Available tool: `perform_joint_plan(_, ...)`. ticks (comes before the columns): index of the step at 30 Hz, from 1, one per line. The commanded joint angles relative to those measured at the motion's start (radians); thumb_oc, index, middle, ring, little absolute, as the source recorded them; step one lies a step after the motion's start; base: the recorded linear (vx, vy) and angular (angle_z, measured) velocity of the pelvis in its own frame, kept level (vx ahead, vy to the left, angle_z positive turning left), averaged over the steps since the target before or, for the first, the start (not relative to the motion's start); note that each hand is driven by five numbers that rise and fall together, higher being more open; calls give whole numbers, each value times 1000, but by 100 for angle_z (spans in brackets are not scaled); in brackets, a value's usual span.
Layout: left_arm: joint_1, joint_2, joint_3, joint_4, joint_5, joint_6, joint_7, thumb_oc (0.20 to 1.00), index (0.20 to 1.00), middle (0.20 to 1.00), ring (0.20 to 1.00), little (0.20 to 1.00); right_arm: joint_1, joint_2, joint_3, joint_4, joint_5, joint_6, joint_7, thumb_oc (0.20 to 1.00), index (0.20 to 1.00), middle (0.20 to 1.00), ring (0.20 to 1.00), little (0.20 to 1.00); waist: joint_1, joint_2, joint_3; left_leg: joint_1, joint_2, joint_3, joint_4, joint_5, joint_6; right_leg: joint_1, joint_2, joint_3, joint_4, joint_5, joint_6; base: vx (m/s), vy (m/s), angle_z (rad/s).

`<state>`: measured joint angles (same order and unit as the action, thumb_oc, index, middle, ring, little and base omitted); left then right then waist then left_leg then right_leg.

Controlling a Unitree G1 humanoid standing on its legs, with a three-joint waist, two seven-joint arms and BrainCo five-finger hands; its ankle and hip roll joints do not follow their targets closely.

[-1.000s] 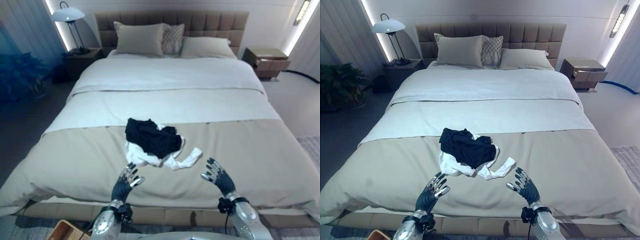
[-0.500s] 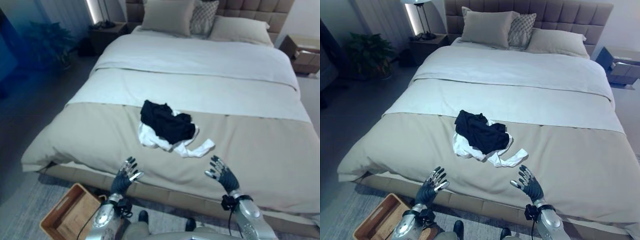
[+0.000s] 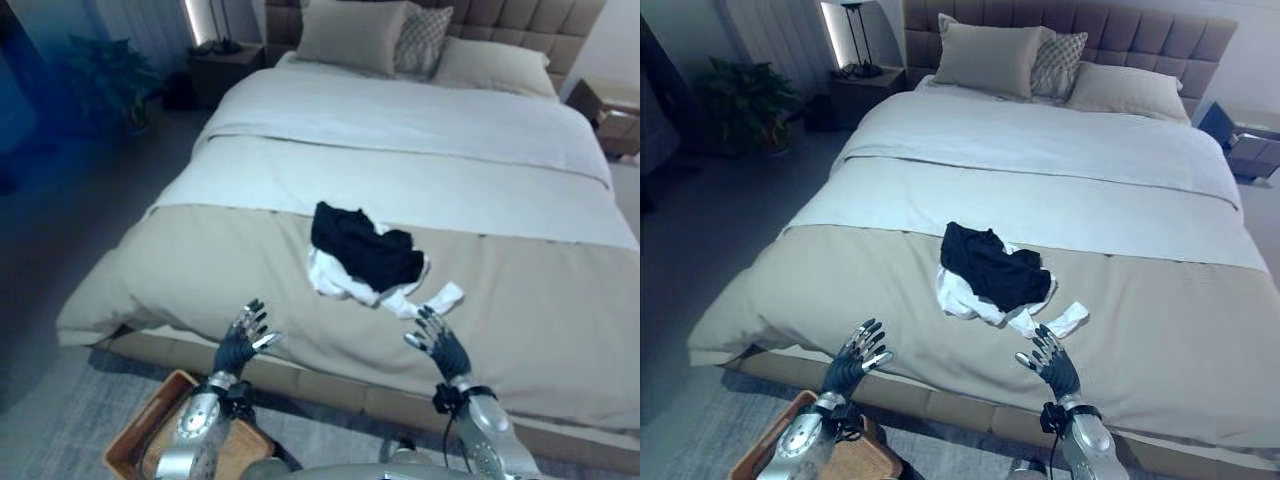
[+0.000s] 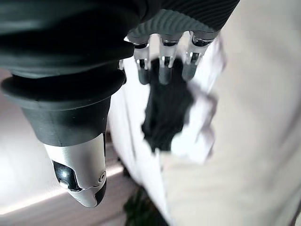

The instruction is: Pick up clothes into the bucket

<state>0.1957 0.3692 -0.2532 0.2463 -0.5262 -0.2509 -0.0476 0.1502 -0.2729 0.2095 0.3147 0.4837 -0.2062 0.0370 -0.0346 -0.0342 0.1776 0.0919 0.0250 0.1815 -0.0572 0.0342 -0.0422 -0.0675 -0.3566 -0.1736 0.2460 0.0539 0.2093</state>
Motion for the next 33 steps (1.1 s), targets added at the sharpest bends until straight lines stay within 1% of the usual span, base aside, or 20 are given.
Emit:
perform_joint_plan(1, -3, 21, 46, -87, 45, -54, -1, 1000, 1000, 1000, 1000, 1000, -61, -19, 8, -69, 5, -42, 1, 1000, 1000, 1000, 1000, 1000, 14, -19, 37, -71, 30, -31, 87, -49, 36, 9, 10, -12, 78, 45, 15, 69, 58, -18)
perform_joint_plan(4, 4, 29, 57, -99, 16, -62, -7, 1000, 1000, 1000, 1000, 1000, -83, -33, 4, -77, -8, -44, -6, 1000, 1000, 1000, 1000, 1000, 12, -25, 59, -77, 32, -42, 80, -55, 18, -8, 6, -49, -88, 55, 20, 50, -59, -11)
perform_joint_plan(5, 4, 29, 57, -99, 15, -62, -7, 1000, 1000, 1000, 1000, 1000, -84, -33, 3, -77, -9, -44, -6, 1000, 1000, 1000, 1000, 1000, 10, -24, 60, -77, 34, -44, 81, -56, 17, -4, 8, -53, -93, 57, 19, 19, -133, -3)
perform_joint_plan(6, 4, 31, 60, -98, 16, -63, -1, 1000, 1000, 1000, 1000, 1000, -88, -37, 2, -78, -25, -43, -21, 1000, 1000, 1000, 1000, 1000, 8, -35, 68, -96, 41, -55, 102, -61, 5, 1, 7, -47, -155, 68, 32, 19, -83, 6)
perform_joint_plan(7, 5, 31, 60, -98, 16, -63, -1, 1000, 1000, 1000, 1000, 1000, -87, -37, 2, -79, -25, -43, -21, 1000, 1000, 1000, 1000, 1000, 7, -34, 68, -97, 42, -57, 104, -62, 5, 3, 8, -50, -159, 69, 32, -13, -140, 7)
perform_joint_plan(8, -3, 26, 53, -94, 13, -68, 6, 1000, 1000, 1000, 1000, 1000, -111, -40, 7, -70, -33, -47, -36, 1000, 1000, 1000, 1000, 1000, 13, -45, 75, -124, 50, -55, 112, -53, -7, 15, 13, -66, -206, 79, 34, -79, -96, 15)
perform_joint_plan(11, -19, 22, 39, -101, -23, -73, 5, 1000, 1000, 1000, 1000, 1000, -151, -69, 1, -77, -92, -57, -73, 1000, 1000, 1000, 1000, 1000, 16, -44, 90, -189, 64, -66, 120, -25, -23, -3, 28, -86, -238, 90, 32, -140, -109, 5)
perform_joint_plan(13, -46, 24, 20, -103, -24, -80, 16, 1000, 1000, 1000, 1000, 1000, -200, -85, -4, -68, -139, -65, -115, 1000, 1000, 1000, 1000, 1000, 14, -37, 109, -241, 72, -77, 130, -11, -31, -34, 35, -90, -243, 92, 28, -152, -76, 7)
perform_joint_plan(14, -47, 23, 20, -102, -24, -80, 16, 1000, 1000, 1000, 1000, 1000, -201, -85, -4, -67, -139, -65, -116, 1000, 1000, 1000, 1000, 1000, 14, -36, 107, -244, 72, -78, 131, -11, -31, -37, 35, -91, -242, 92, 28, -136, -53, 6)
perform_joint_plan(15, -68, 25, 8, -96, -14, -87, 31, 1000, 1000, 1000, 1000, 1000, -248, -87, -8, -44, -160, -73, -152, 1000, 1000, 1000, 1000, 1000, 11, -27, 118, -276, 77, -83, 131, 1, -35, -73, 39, -88, -235, 93, 25, -77, -34, 3)
perform_joint_plan(16, -68, 24, 8, -96, -14, -87, 31, 1000, 1000, 1000, 1000, 1000, -248, -87, -8, -44, -160, -73, -152, 1000, 1000, 1000, 1000, 1000, 11, -27, 117, -277, 77, -83, 131, 1, -35, -74, 39, -88, -235, 93, 25, -129, -54, 1)
perform_joint_plan(17, -84, 25, -6, -91, -9, -87, 45, 1000, 1000, 1000, 1000, 1000, -281, -83, -12, -23, -174, -74, -184, 1000, 1000, 1000, 1000, 1000, 10, -19, 126, -297, 82, -82, 124, 14, -37, -100, 40, -82, -230, 95, 23, -52, -21, -3)
perform_joint_plan(18, -85, 25, -6, -91, -9, -87, 46, 1000, 1000, 1000, 1000, 1000, -282, -83, -13, -23, -175, -74, -185, 1000, 1000, 1000, 1000, 1000, 10, -19, 125, -299, 82, -82, 124, 14, -37, -102, 40, -82, -229, 94, 23, -66, -30, 0)
perform_joint_plan(19, -104, 20, -23, -77, 1, -86, 56, 1000, 1000, 1000, 1000, 1000, -304, -85, -13, 2, -224, -71, -221, 1000, 1000, 1000, 1000, 1000, 9, -12, 127, -305, 82, -81, 112, 23, -37, -115, 40, -79, -229, 94, 23, 0, 0, 0)
perform_joint_plan(21, -117, 19, -38, -77, 0, -89, 68, 1000, 1000, 1000, 1000, 1000, -339, -87, -12, 29, -251, -69, -258, 1000, 1000, 1000, 1000, 1000, 6, -5, 133, -316, 83, -78, 107, 26, -38, -134, 38, -71, -221, 95, 23, -42, -14, 2)
perform_joint_plan(25, -138, 27, -60, -88, 2, -99, 85, 1000, 1000, 1000, 1000, 1000, -426, -108, -16, 67, -317, -60, -328, 1000, 1000, 1000, 1000, 1000, 11, 11, 165, -361, 81, -81, 129, 25, -37, -198, 25, -50, -179, 90, 21, -80, 4, 0)
perform_joint_plan(30, -155, 45, -87, -121, -2, -105, 101, 1000, 1000, 1000, 1000, 1000, -602, -182, -20, 86, -458, -20, -439, 1000, 1000, 1000, 1000, 1000, 24, 37, 222, -451, 80, -85, 192, 14, -34, -296, 15, -34, -109, 81, 19, -82, 1, 0)
perform_joint_plan(31, -155, 45, -87, -121, -2, -105, 101, 1000, 1000, 1000, 1000, 1000, -602, -182, -20, 86, -458, -20, -439, 1000, 1000, 1000, 1000, 1000, 24, 37, 222, -452, 80, -85, 193, 14, -34, -298, 15, -34, -109, 81, 19, -87, 1, -3)
perform_joint_plan(32, -152, 48, -92, -127, -10, -106, 103, 1000, 1000, 1000, 1000, 1000, -676, -227, -17, 103, -532, 0, -482, 1000, 1000, 1000, 1000, 1000, 28, 44, 241, -489, 80, -90, 216, 11, -33, -337, 13, -27, -79, 76, 17, -55, -10, -2)
perform_joint_plan(33, -153, 50, -98, -126, -12, -106, 106, 1000, 1000, 1000, 1000, 1000, -719, -255, -11, 117, -575, 15, -502, 1000, 1000, 1000, 1000, 1000, 31, 47, 249, -503, 81, -93, 226, 5, -34, -352, 12, -23, -64, 68, 17, -87, -19, 1)
